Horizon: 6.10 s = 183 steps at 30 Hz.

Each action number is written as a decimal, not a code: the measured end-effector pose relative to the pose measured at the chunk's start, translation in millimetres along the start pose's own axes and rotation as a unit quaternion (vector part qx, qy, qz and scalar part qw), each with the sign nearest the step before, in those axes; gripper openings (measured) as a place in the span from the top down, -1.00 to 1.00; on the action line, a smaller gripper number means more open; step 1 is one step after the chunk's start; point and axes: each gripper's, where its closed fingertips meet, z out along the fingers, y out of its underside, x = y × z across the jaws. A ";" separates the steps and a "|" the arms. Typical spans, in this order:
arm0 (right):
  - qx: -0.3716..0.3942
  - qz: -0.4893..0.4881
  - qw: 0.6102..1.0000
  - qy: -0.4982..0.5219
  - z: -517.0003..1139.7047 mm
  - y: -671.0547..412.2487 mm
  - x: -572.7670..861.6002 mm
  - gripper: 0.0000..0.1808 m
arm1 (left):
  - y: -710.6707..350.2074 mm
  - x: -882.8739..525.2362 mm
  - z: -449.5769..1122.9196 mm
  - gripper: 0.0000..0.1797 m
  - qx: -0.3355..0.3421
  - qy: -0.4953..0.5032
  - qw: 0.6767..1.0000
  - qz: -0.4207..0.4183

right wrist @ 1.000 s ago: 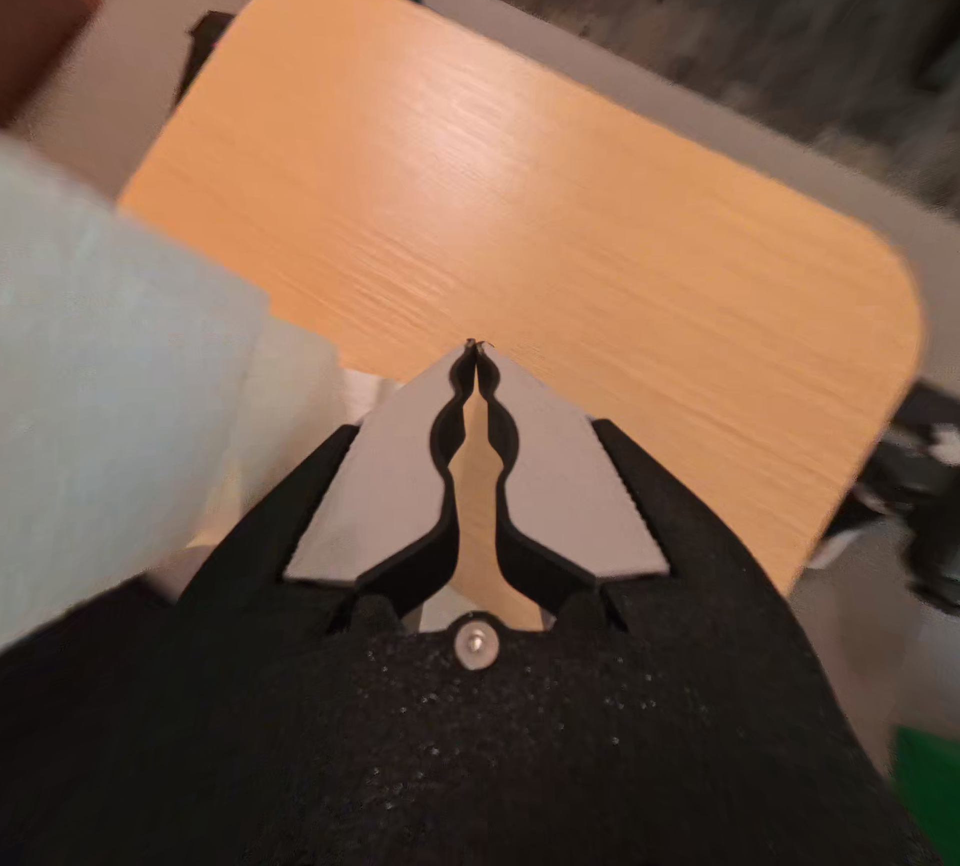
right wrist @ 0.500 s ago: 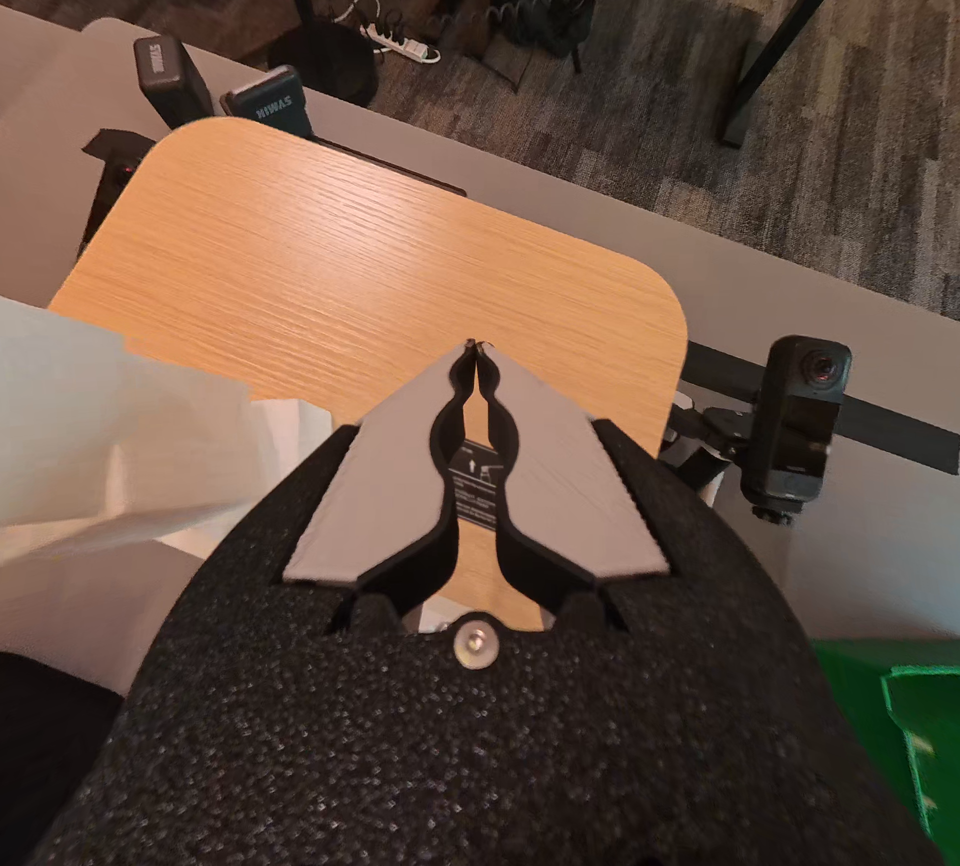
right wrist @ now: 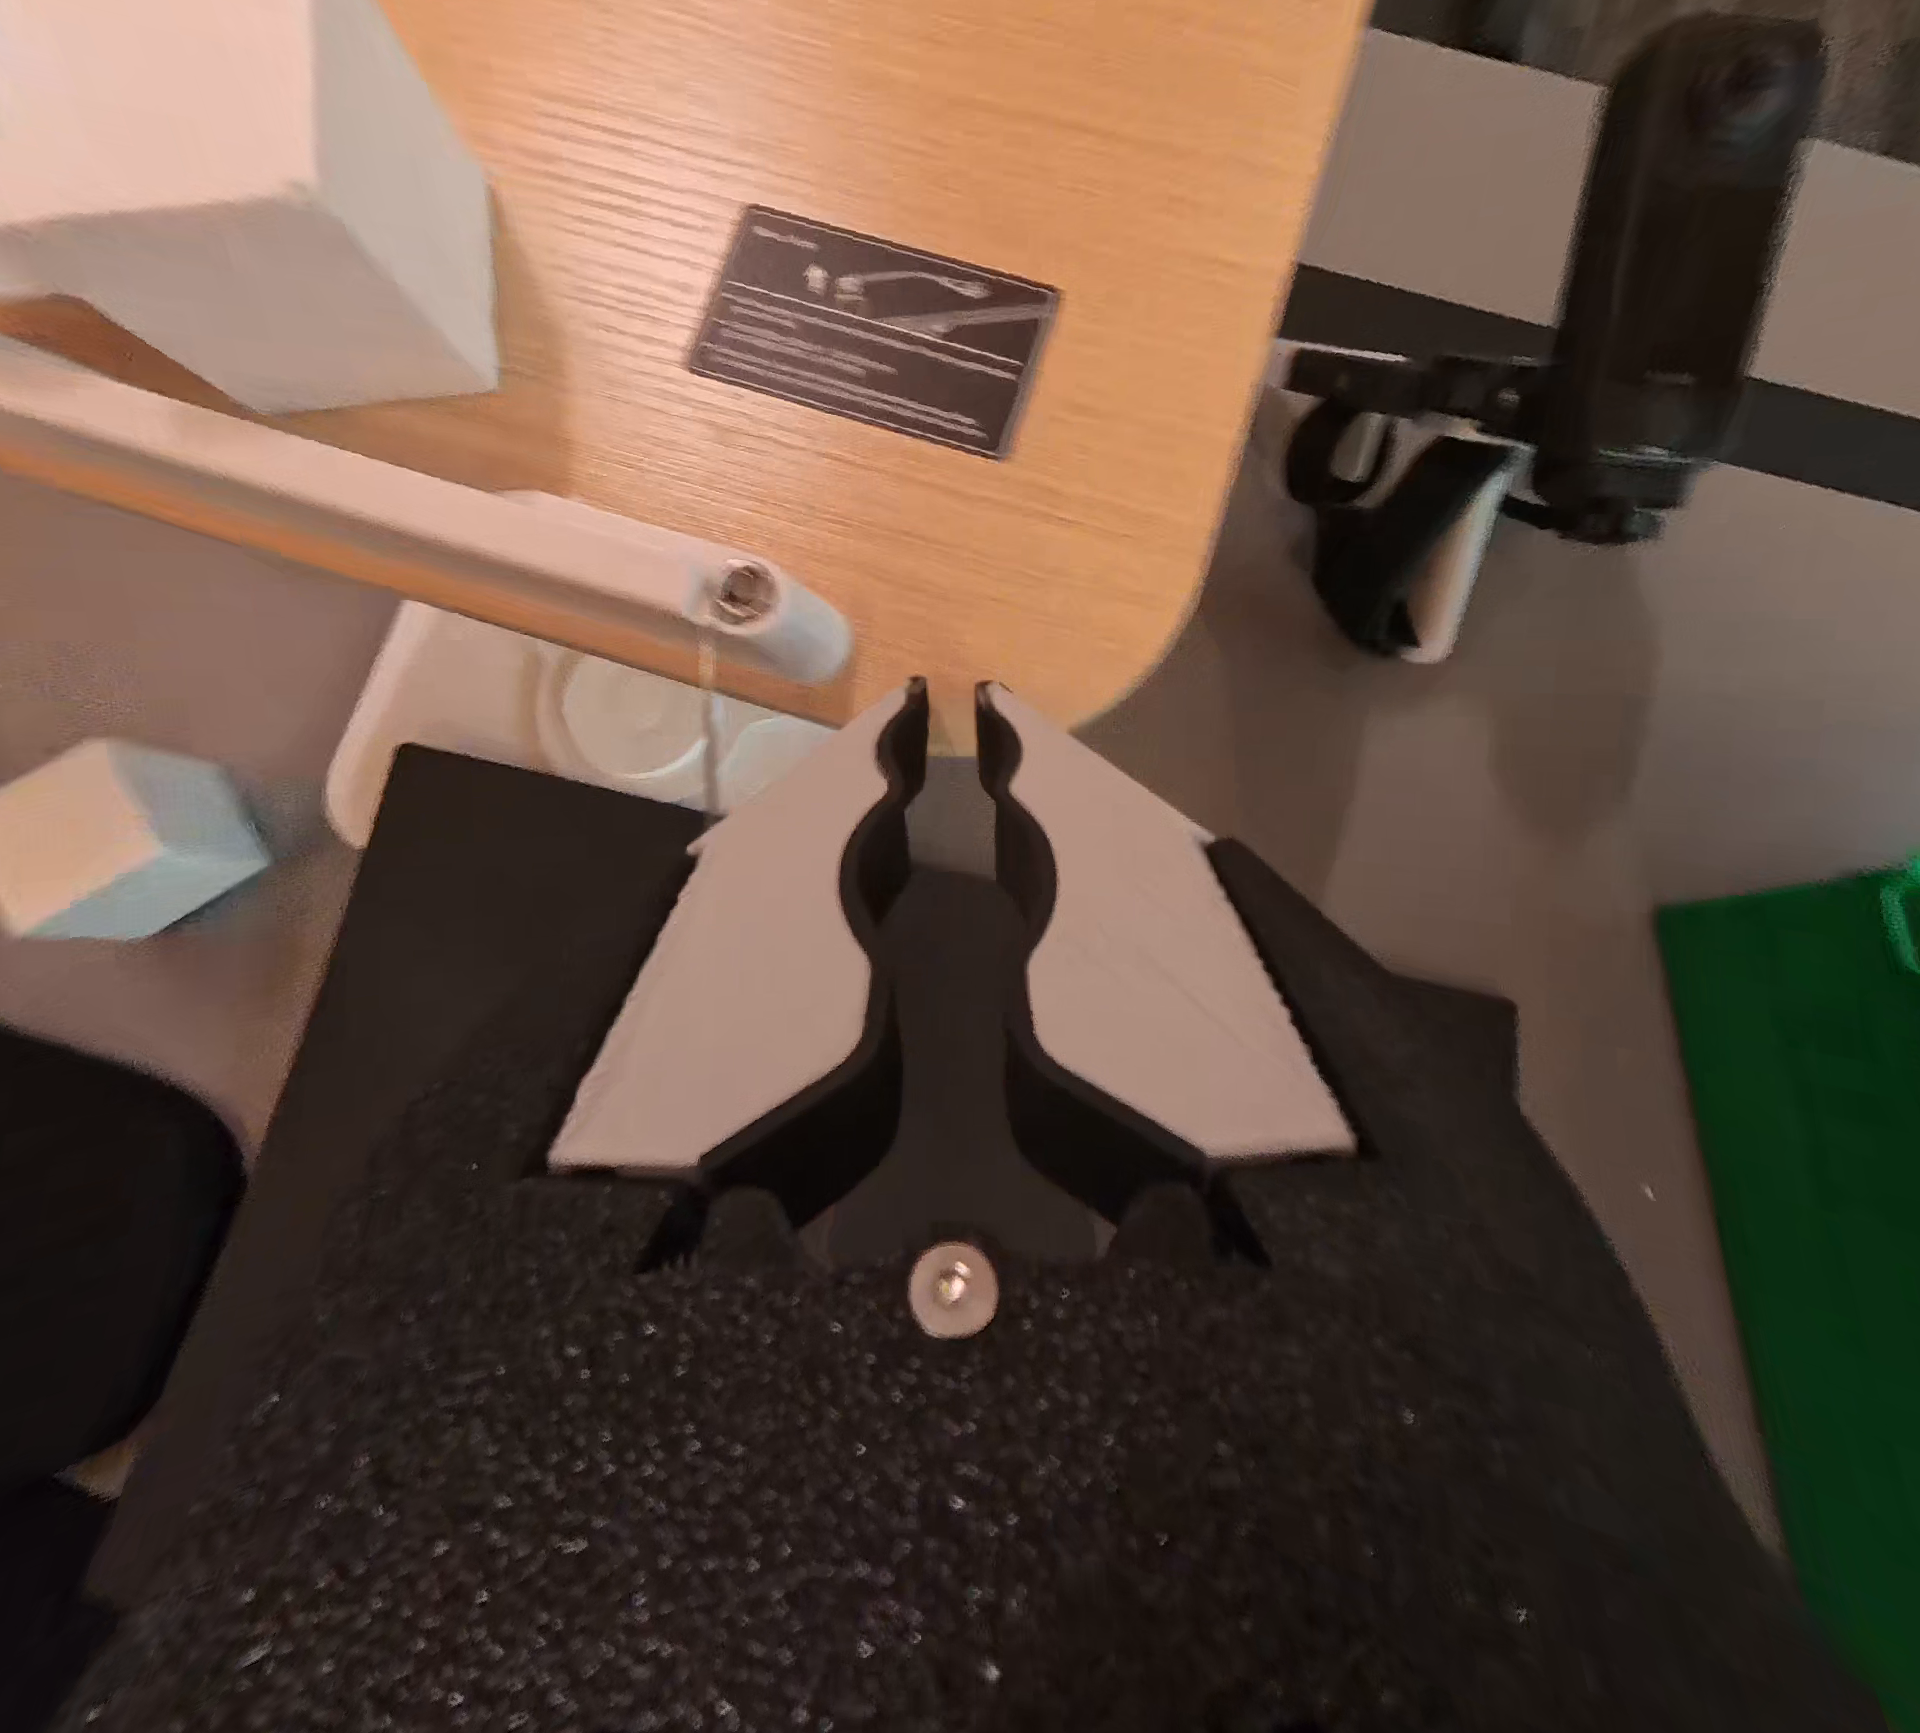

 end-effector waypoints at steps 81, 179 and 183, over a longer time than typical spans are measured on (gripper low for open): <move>0.036 -0.197 0.884 -0.421 -131.9 78.9 -227.5 0.41 | 65.5 9.7 -54.0 0.28 -0.035 0.010 0.998 -0.042; -0.097 -0.355 0.920 -0.133 60.5 -92.3 -86.9 0.26 | -11.3 71.0 -114.2 0.25 0.145 0.109 0.945 0.272; -0.074 -0.322 0.938 -0.106 47.7 -96.4 -71.1 0.27 | -14.9 73.4 -111.2 0.25 0.138 0.112 0.944 0.279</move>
